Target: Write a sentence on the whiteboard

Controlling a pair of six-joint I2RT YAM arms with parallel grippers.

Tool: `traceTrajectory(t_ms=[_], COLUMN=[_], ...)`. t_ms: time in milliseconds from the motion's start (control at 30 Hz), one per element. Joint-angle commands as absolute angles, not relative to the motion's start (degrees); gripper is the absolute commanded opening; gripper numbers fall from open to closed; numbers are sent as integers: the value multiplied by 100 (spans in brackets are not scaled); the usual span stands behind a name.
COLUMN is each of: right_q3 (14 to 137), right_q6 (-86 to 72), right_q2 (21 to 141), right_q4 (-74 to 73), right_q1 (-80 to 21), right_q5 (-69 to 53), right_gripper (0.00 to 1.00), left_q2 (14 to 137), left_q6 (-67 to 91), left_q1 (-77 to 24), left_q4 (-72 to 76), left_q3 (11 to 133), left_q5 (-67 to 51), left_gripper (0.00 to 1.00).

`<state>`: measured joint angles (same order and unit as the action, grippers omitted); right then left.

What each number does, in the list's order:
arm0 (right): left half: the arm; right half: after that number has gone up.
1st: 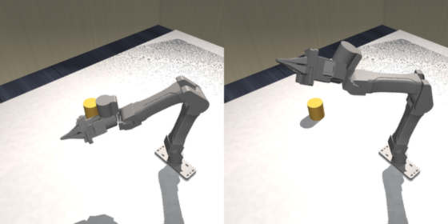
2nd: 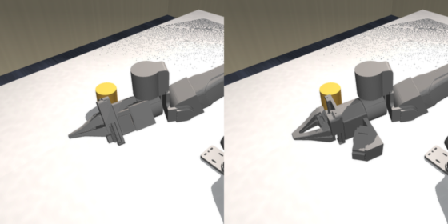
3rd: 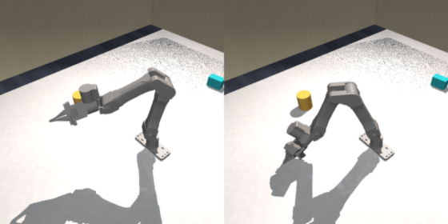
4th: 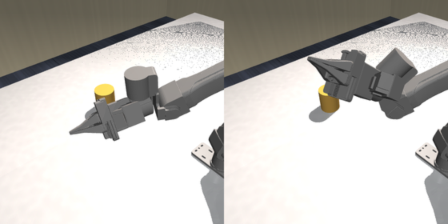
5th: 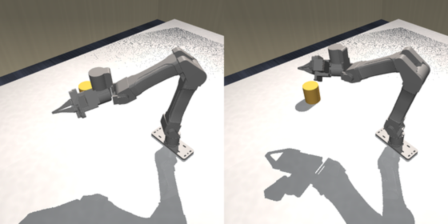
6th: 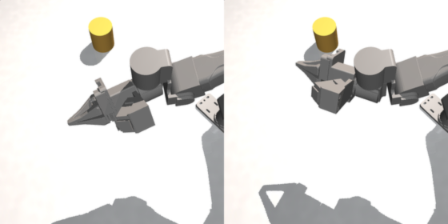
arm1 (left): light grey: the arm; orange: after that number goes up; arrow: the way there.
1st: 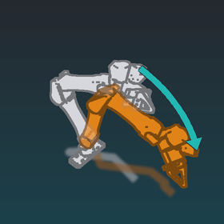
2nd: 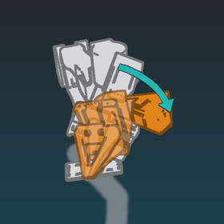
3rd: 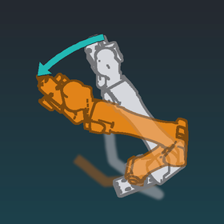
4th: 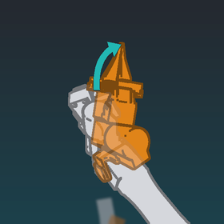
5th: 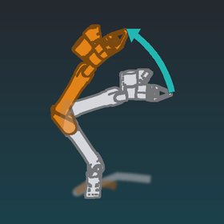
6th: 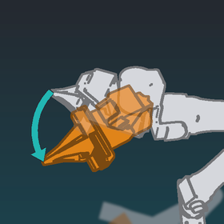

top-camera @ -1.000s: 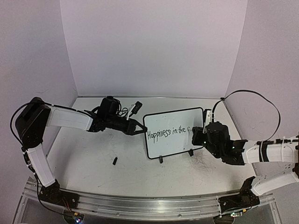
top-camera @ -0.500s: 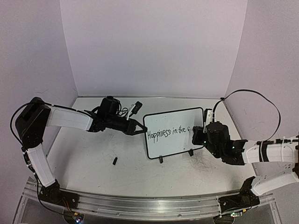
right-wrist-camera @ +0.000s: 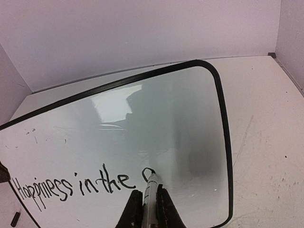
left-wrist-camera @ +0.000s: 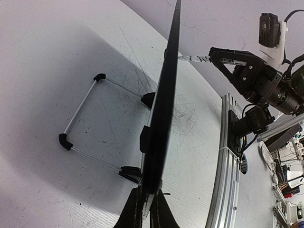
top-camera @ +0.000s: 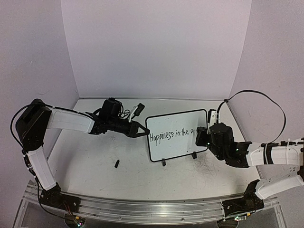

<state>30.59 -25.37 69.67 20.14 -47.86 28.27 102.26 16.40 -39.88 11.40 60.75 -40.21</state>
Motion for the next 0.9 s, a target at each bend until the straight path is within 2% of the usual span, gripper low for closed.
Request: traceTrajectory(t_ms=[0,600,867], right_q3=[3256,2991,2944], right_q6=[-2461,-2747,-2817], right_q2=[6984,7014,6907], right_q4=[2221,1914,1724], right_q1=[-4750,-4763,-4759], right_q5=[2960,2641,2910], right_gripper=[0,0,0], left_q2=[10116,10112,10134], left_q6=[1625,1626,1626], left_q1=[-4104,-4104,-4104], left_q4=[827,825,826], left_q3=[6220,6216,6222], left_q5=[-4140,-4140,-4140], left_gripper=[0,0,0])
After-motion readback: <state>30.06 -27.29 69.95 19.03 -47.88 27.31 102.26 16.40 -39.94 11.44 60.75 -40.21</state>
